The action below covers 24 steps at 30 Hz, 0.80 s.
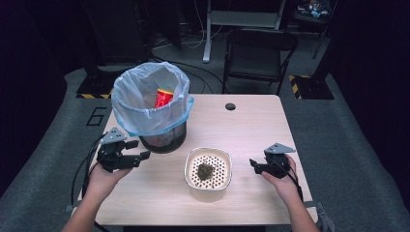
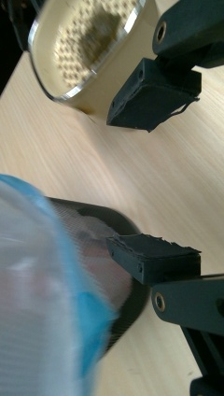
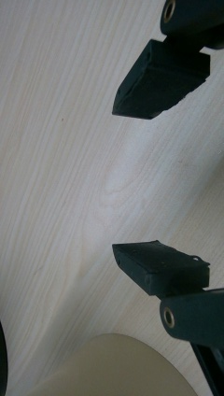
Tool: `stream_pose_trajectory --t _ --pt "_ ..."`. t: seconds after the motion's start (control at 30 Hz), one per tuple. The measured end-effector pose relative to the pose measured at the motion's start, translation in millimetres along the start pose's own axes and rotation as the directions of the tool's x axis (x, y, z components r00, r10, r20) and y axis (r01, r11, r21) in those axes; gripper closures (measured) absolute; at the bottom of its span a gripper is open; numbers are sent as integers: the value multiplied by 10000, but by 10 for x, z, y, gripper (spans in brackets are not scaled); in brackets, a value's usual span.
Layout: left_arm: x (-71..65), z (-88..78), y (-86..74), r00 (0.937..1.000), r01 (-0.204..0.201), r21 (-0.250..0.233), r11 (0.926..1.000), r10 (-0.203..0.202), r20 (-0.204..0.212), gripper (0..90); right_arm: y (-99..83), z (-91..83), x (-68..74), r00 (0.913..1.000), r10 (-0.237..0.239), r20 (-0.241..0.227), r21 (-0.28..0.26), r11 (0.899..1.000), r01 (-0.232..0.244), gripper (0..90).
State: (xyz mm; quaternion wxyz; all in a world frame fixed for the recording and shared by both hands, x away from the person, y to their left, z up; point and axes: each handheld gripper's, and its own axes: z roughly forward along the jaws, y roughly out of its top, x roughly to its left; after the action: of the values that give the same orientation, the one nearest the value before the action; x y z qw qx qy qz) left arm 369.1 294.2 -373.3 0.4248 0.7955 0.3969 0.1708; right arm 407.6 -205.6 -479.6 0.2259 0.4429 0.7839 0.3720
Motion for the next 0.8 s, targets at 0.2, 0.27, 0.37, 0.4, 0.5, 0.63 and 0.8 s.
stream_pose_trajectory --t 0.2,0.27,0.37,0.4,0.5,0.63,0.8 --pt "33 136 -395 9983 507 -178 9986 -511 -261 357 -1 7 5 10000 51 38 -2 10000 -51 272" --pt "32 173 -487 9971 666 -129 9977 -671 -358 356 -2 6 0 9999 -101 -26 60 9999 102 272" --pt "43 233 -634 9956 785 93 9969 -779 -511 356 -4 11 12 9999 -113 9 66 9999 113 272" --pt "51 255 -678 9954 820 95 9966 -814 -504 356 -4 11 12 9999 -113 9 66 9999 113 272" --pt "66 302 -787 9948 832 217 9963 -818 -609 354 -10 23 13 10000 -27 28 39 10000 27 272" --pt "93 341 -883 9940 748 205 9970 -729 -818 345 -14 26 4 9999 -135 -11 130 9998 135 272" --pt "181 407 -1023 9937 706 279 9971 -678 -888 329 -25 54 5 9998 -192 -5 161 9997 192 272"
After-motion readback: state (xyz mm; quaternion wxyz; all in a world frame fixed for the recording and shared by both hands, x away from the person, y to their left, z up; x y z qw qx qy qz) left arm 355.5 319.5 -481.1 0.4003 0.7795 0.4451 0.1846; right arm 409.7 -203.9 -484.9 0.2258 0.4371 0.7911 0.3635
